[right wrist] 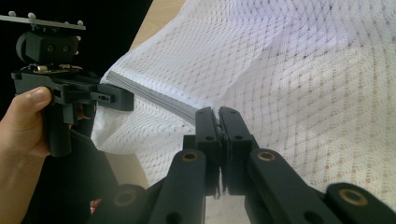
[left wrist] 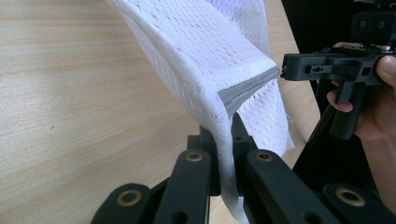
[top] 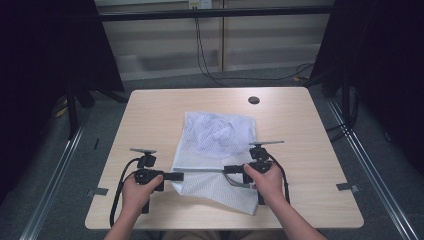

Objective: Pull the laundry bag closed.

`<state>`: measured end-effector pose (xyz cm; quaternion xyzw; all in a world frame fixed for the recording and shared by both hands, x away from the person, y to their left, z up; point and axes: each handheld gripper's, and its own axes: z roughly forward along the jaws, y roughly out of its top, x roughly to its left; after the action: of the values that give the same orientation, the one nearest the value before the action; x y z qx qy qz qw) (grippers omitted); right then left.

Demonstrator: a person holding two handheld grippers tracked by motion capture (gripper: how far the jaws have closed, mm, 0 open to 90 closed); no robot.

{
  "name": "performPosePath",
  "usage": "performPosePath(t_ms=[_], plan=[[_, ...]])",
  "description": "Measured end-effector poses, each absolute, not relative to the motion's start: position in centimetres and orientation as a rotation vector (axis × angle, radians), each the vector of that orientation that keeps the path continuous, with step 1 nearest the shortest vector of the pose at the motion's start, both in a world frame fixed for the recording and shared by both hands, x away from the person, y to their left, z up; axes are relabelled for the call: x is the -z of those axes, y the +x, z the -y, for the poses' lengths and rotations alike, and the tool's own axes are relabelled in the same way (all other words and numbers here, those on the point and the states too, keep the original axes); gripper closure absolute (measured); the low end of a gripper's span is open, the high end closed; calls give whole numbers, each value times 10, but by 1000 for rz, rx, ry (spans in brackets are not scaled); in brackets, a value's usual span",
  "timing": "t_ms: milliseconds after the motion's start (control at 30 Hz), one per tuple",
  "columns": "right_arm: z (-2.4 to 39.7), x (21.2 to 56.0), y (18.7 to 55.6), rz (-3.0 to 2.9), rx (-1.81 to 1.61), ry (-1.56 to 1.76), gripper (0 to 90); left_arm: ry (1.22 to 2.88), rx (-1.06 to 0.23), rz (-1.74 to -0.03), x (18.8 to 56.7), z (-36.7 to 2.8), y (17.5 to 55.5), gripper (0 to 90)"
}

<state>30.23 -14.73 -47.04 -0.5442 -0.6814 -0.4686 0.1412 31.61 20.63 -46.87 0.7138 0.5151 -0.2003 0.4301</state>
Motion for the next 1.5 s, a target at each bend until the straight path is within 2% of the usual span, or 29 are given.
performPosePath(t_ms=[1500], plan=[[164, 471, 300, 1958, 1353, -1601, 874, 1777, 507, -1298, 470, -208, 316, 896]])
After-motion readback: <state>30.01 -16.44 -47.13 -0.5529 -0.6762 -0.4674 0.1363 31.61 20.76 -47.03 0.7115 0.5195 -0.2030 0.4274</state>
